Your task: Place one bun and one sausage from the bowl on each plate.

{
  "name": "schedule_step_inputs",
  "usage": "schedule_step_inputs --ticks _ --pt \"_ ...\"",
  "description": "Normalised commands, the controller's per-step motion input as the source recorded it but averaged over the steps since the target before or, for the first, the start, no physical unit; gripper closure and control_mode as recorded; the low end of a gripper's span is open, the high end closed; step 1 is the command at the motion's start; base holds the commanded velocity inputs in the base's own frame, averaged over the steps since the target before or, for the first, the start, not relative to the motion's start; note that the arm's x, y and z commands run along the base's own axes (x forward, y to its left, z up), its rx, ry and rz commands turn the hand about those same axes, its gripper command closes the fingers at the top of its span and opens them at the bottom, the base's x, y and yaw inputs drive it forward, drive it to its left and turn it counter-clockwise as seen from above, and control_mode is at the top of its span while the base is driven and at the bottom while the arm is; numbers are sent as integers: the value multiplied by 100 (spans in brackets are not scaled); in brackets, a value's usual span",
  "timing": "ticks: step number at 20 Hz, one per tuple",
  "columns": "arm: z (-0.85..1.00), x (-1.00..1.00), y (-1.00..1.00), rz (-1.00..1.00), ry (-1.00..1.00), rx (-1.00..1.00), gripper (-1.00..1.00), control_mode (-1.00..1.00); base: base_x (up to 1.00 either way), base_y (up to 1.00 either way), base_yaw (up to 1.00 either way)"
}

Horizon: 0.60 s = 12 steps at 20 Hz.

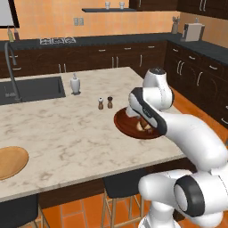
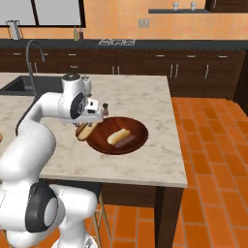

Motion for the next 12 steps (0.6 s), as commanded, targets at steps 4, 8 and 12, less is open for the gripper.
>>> schedule_step_inputs --ticks 4,8,12 --pt "3 -100 2 6 13 -3 100 -100 0 0 0" --pt "-9 -42 0 0 0 -1 100 -100 0 0 0" --pt "0 -4 13 0 0 0 100 -100 0 0 0"
